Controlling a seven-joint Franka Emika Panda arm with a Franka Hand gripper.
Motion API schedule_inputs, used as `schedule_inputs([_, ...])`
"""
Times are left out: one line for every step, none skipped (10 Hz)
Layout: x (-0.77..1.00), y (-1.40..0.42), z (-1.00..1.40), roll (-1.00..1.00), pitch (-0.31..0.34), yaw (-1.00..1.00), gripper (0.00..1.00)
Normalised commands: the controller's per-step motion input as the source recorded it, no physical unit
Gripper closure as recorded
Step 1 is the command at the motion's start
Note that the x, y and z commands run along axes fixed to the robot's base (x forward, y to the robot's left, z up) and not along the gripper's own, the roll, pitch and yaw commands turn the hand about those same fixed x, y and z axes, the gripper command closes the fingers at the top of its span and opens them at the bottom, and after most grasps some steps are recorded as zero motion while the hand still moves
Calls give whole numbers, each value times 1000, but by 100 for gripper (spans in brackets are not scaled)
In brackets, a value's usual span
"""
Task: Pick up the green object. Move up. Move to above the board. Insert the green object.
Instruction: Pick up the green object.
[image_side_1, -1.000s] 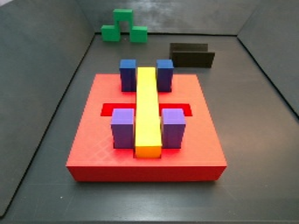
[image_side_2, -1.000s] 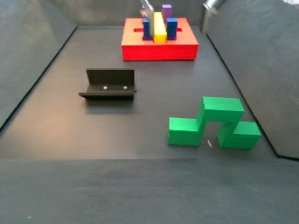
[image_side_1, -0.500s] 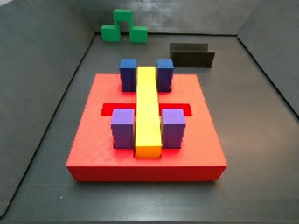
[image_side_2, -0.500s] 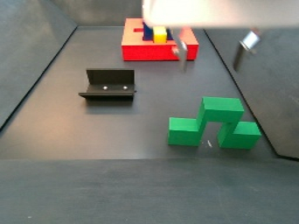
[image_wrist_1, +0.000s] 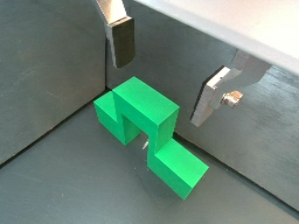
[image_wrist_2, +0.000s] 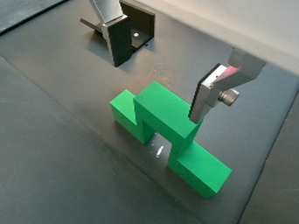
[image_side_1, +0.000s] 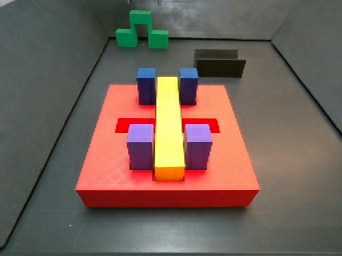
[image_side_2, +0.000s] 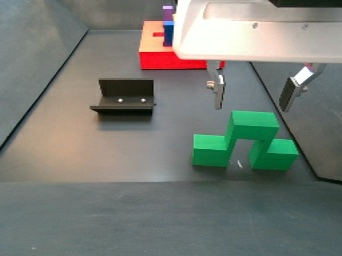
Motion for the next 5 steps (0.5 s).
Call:
schedule_inputs([-51,6,-209,-106,-147,-66,0])
schedule_inputs([-26,0,-243,-147,-167,-69,0])
schedule_inputs([-29,0,-317,-160,-191,-100,0])
schedule_inputs([0,20,-234,-184,-184,-89,0])
schedule_inputs([0,49,-246,-149,-147,-89,0])
